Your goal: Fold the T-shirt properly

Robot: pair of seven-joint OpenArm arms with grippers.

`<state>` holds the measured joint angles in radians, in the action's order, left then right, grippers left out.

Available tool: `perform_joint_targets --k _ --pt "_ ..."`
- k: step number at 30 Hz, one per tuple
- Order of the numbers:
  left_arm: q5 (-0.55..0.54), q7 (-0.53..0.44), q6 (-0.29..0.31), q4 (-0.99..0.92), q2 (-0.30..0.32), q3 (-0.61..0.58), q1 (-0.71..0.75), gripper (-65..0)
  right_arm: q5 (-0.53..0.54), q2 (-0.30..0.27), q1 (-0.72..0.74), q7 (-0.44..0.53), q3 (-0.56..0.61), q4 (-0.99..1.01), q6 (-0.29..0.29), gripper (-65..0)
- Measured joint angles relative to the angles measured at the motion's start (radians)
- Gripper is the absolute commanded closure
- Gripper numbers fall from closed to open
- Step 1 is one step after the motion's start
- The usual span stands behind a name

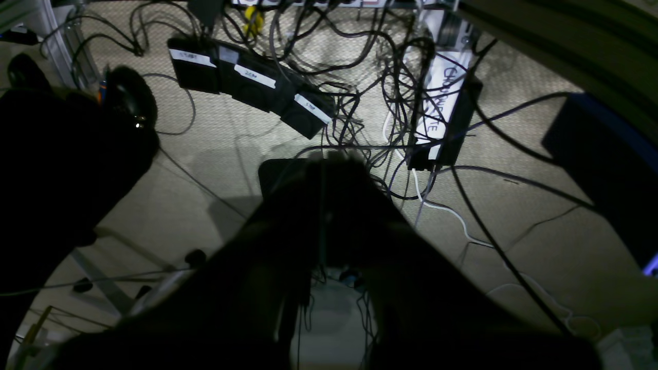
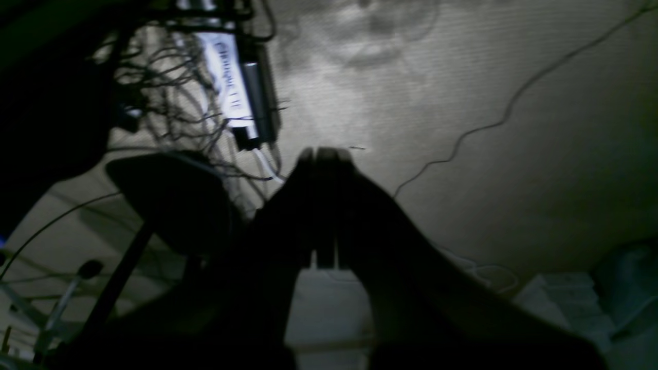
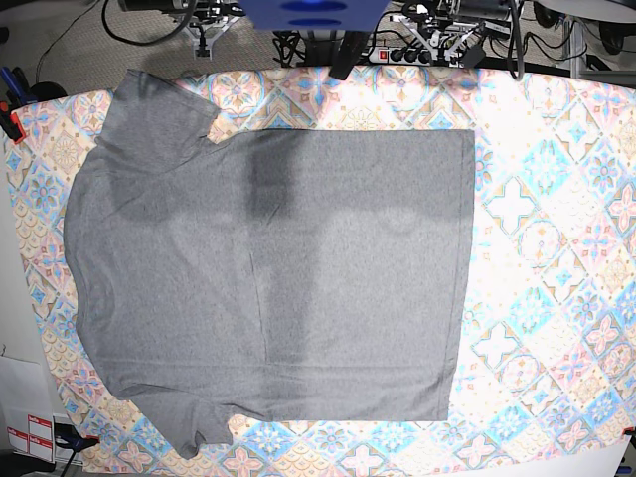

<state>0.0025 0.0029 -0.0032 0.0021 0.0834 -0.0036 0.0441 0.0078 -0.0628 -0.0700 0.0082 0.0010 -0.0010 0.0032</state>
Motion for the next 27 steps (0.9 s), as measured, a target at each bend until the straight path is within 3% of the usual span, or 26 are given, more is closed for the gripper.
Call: perform_joint_targets --k 7,13,19,27 --pt "-0.004 -0.088 0.002 0.001 0.024 0.0 0.037 0.0 0.001 -0.028 -0.017 0.001 -0.009 0.0 0.009 0.0" --pt "-0.004 -0.208 0.0 0.0 0.036 0.004 0.106 0.0 0.0 -0.066 -0.075 0.018 -0.128 -0.006 0.003 0.0" --pt "-0.031 -0.387 0.003 0.0 0.042 0.007 0.17 0.0 0.0 -0.072 -0.147 0.218 -0.133 -0.003 0.004 0.0" --pt "-0.098 -0.719 0.003 0.0 0.059 0.007 0.264 0.0 -0.003 -0.071 -0.233 0.454 -0.138 -0.003 0.006 0.0"
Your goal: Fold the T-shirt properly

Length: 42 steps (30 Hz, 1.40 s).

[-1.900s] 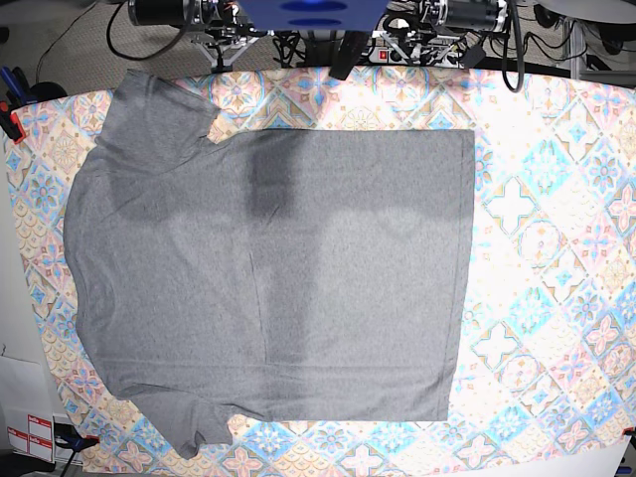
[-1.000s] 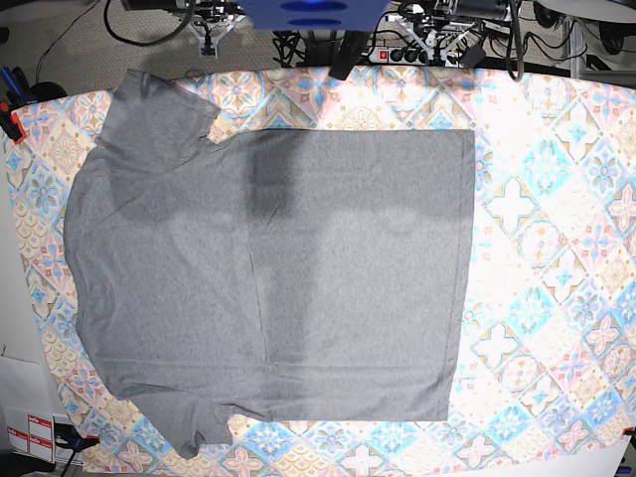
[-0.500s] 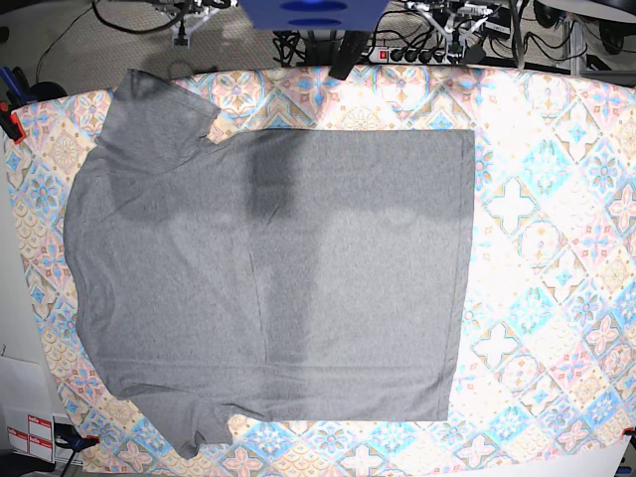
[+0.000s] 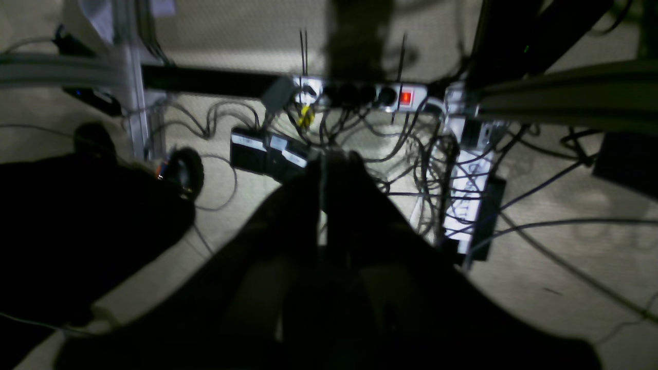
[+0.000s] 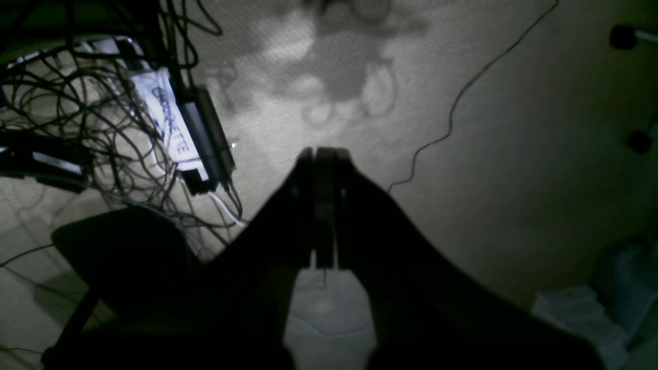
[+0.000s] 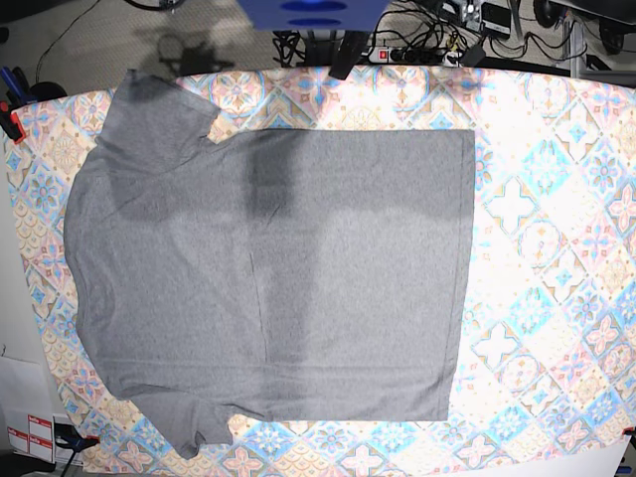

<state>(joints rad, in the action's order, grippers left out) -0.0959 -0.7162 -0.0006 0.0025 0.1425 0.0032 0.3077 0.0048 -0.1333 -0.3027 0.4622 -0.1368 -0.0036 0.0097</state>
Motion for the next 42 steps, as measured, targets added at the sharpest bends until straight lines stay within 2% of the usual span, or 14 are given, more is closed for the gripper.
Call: perform_joint_targets --k 7,11,14,18,24,29,35,39,42 --pt "-0.003 -0.335 -0.003 0.0 0.001 0.0 0.082 0.0 0.0 0.005 -0.076 0.305 0.0 -0.001 0.0 0.0" --pt "-0.004 -0.436 -0.003 -0.002 -0.001 0.0 0.114 0.0 0.003 0.017 -0.122 0.452 0.0 0.0 -0.007 0.0" --pt "-0.064 -0.517 -0.002 0.002 -0.002 0.0 0.12 0.0 -0.001 0.025 -0.139 0.532 0.0 0.001 -0.003 0.0" --pt "-0.161 -0.515 -0.003 0.003 -0.001 0.0 0.134 0.0 0.0 0.024 -0.17 0.646 0.0 -0.002 -0.004 0.0" --pt "-0.193 -0.514 -0.003 0.011 -0.001 0.0 0.132 0.0 0.0 0.033 -0.233 0.829 0.0 -0.003 -0.004 0.0" --pt "-0.195 -0.507 -0.005 0.242 0.0 0.0 0.197 0.0 -0.001 0.033 -0.246 0.811 0.0 -0.008 -0.005 0.0" --pt "-0.196 -0.503 -0.004 0.739 0.009 -0.002 0.372 0.0 0.0 0.033 -0.244 0.811 0.0 -0.021 -0.007 0.0" --pt "-0.194 -0.495 -0.004 0.902 0.006 -0.002 0.473 0.0 -0.003 0.034 -0.285 0.811 -0.006 -0.143 -0.006 0.0" --pt "-0.196 -0.5 -0.003 0.983 0.007 -0.002 0.52 0.0 -0.008 0.039 -0.382 0.812 -0.067 -0.329 -0.007 0.0"
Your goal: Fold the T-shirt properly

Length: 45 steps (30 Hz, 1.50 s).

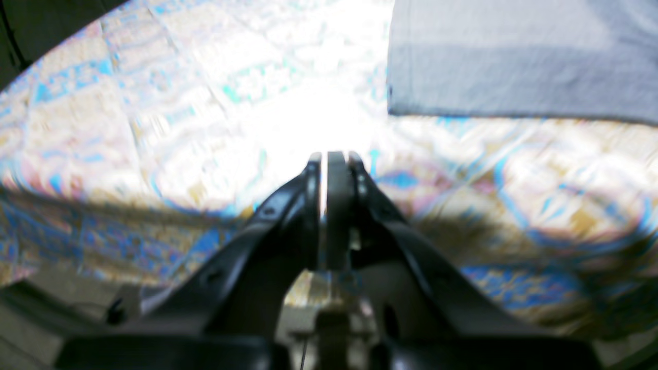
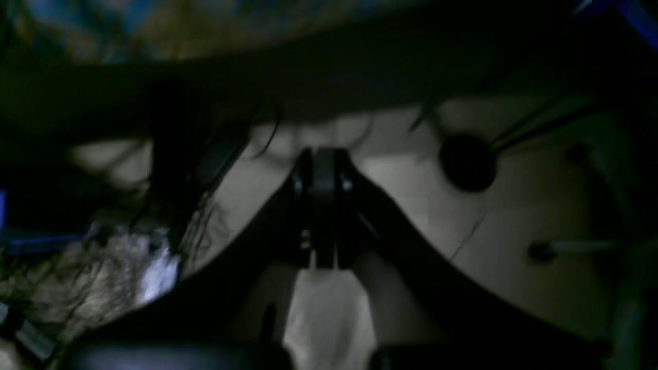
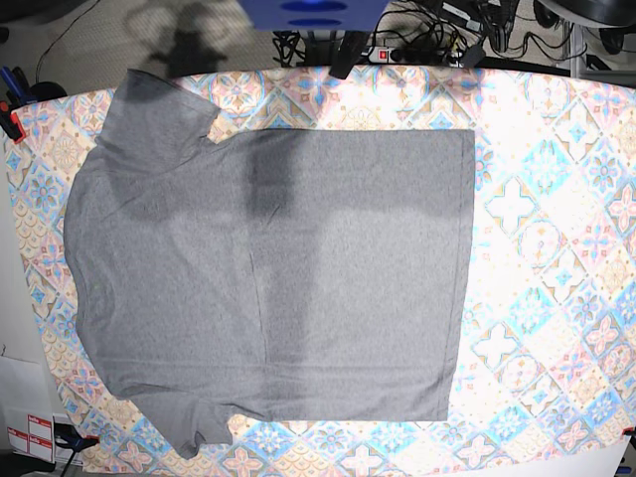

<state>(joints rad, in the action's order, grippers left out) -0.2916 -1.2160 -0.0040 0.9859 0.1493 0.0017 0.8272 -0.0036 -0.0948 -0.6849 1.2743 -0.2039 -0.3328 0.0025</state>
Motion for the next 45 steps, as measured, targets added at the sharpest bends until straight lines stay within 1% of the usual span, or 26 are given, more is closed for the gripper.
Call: perform_joint_targets --k 2,4,7,10,12,15,16,18,19,21,23,25,27,29,32,33,35,36,38,39,41,42,44,45 --pt "0.001 0.006 0.0 0.05 0.0 0.0 0.022 0.0 0.012 0.018 -0.083 -0.005 -0.045 -0.144 0.0 0.0" --pt "0.0 0.0 0.0 0.1 -0.002 0.0 0.052 0.0 0.007 0.049 -0.163 -0.004 -0.082 -0.288 -0.002 0.0" --pt "-0.003 0.005 0.0 0.158 0.0 0.0 0.085 0.0 0.0 0.097 -0.223 -0.013 -0.099 -0.482 -0.004 -0.2" --pt "-0.003 0.017 0.0 0.208 0.002 0.0 0.093 0.0 -0.014 0.106 -0.256 -0.006 -0.095 -0.602 -0.001 -0.2" --pt "-0.002 0.083 -0.001 0.268 0.006 0.0 0.106 0.0 -0.012 0.099 -0.293 -0.045 -0.096 -0.67 0.0 -0.2" --pt "-0.001 0.183 0.0 0.38 0.039 -0.002 0.149 0.0 -0.054 0.097 -0.348 -0.198 -0.098 -0.811 0.0 -0.2" --pt "-0.004 0.202 -0.003 0.42 0.049 -0.001 0.164 0.0 -0.079 0.098 -0.357 -0.224 -0.098 -0.861 0.0 -0.2" --pt "-0.011 0.265 -0.008 0.503 0.061 0.003 0.18 0.0 -0.105 0.101 -0.373 -0.31 -0.096 -0.976 0.004 -0.2" --pt "-0.006 0.294 0.001 0.537 0.062 0.016 0.185 0.0 -0.111 0.1 -0.381 -0.332 -0.093 -1.027 0.003 -0.2" --pt "0.002 0.396 -0.002 0.617 0.06 0.049 0.192 0.0 -0.119 0.097 -0.405 -0.423 -0.093 -1.127 0.004 -0.3" --pt "0.0 0.531 -0.001 0.696 0.061 0.093 0.201 0.0 -0.114 0.095 -0.42 -0.557 -0.094 -1.216 0.002 -0.3" --pt "-0.007 0.665 -0.01 0.782 0.062 0.134 0.203 -2.5 -0.116 0.097 -0.418 -0.682 -0.094 -1.304 0.008 -0.3" --pt "-0.007 0.772 -0.001 0.863 0.064 0.158 0.198 -4.5 -0.12 0.094 -0.41 -0.826 -0.084 -1.39 0.011 -0.3" --pt "-0.005 0.867 0.001 0.911 0.064 0.166 0.185 -5.5 -0.113 0.089 -0.407 -0.93 -0.071 -1.448 0.009 -0.3" --pt "-0.004 0.948 0.0 0.922 0.061 0.166 0.148 -5.6 -0.112 0.075 -0.379 -1.003 -0.047 -1.486 0.008 -0.3" --pt "-0.004 0.959 0.0 0.923 0.062 0.166 0.141 -5.6 -0.112 0.075 -0.363 -1.019 -0.041 -1.487 0.011 -0.3" --pt "-0.004 0.998 0.0 0.925 0.062 0.166 0.125 -5.6 -0.113 0.078 -0.328 -1.08 -0.034 -1.491 0.013 -0.3" --pt "-0.004 1.025 0.0 0.925 0.062 0.166 0.117 -5.6 -0.113 0.078 -0.314 -1.114 -0.03 -1.494 0.013 -0.4" --pt "-0.004 1.101 0.0 0.931 0.062 0.168 0.109 -5.6 -0.112 0.078 -0.294 -1.215 -0.024 -1.504 0.015 -1.6" --pt "-0.004 1.16 0.003 0.943 0.061 0.18 0.1 -5.6 -0.112 0.077 -0.277 -1.283 -0.019 -1.511 0.007 -3.1" --pt "-0.004 1.214 0.003 0.962 0.061 0.208 0.082 -5.6 -0.112 0.077 -0.25 -1.342 -0.01 -1.527 0.012 -6.5" --pt "-0.004 1.25 0.0 0.974 0.062 0.217 0.07 -5.7 -0.112 0.078 -0.237 -1.368 -0.007 -1.534 0.015 -8.3" --pt "-0.005 1.313 0.0 0.991 0.062 0.231 0.043 -5.9 -0.112 0.078 -0.213 -1.382 -0.006 -1.538 0.012 -12.1" --pt "-0.005 1.335 0.006 1.001 0.062 0.241 0.032 -7.4 -0.111 0.078 -0.203 -1.4 -0.006 -1.542 0.011 -14.3"
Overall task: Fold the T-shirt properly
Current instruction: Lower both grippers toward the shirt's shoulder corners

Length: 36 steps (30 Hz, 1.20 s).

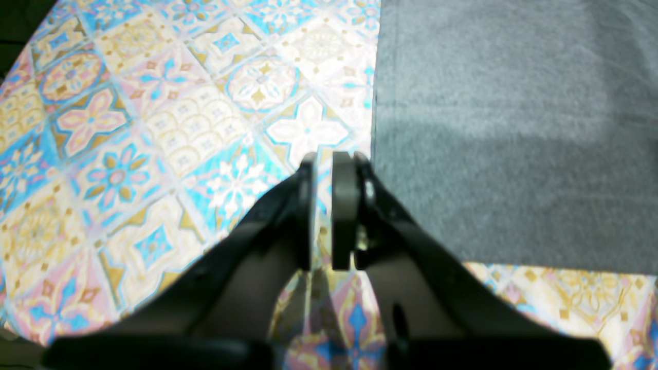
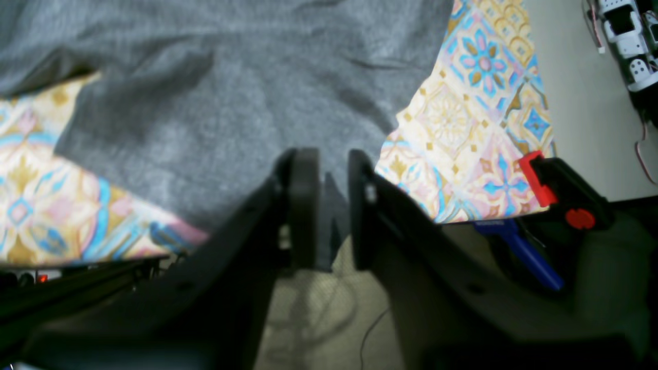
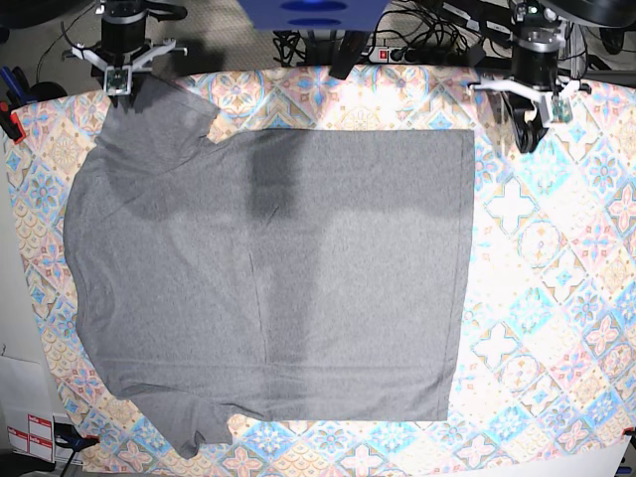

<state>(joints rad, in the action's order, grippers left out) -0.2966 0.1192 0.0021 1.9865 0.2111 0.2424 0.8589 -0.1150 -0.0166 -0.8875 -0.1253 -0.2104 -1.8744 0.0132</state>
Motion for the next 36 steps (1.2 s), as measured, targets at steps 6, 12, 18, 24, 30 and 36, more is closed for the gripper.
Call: perform_joint_targets --k 6,12,18,24,30,36 --pt "0.0 0.123 0.002 0.007 -0.001 0.01 -0.048 -21.3 0.003 -0.001 0.026 -0.012 -0.006 -0.001 -0.002 -22.8" --pt "0.0 0.136 0.002 -0.006 -0.003 0.01 -0.083 -20.9 0.01 0.0 0.078 -0.155 -0.003 -0.004 -0.002 -24.5" --pt "0.001 0.263 0.001 -0.007 -0.001 0.011 -0.119 -21.3 0.213 0.005 0.212 -0.397 -0.067 -0.019 0.163 -24.5" --pt "0.004 0.492 0.047 -0.008 -0.004 0.079 -0.237 -20.9 0.258 -0.003 0.292 -0.577 -0.207 -0.018 0.145 -24.5" --pt "0.005 0.539 0.13 -0.007 -0.009 0.129 -0.241 -20.9 0.273 0.004 0.331 -0.651 -0.221 -0.018 0.159 -24.7" --pt "0.004 0.549 0.137 -0.007 -0.01 0.127 -0.235 -20.9 0.274 0.003 0.401 -0.736 -0.227 -0.01 0.159 -38.0"
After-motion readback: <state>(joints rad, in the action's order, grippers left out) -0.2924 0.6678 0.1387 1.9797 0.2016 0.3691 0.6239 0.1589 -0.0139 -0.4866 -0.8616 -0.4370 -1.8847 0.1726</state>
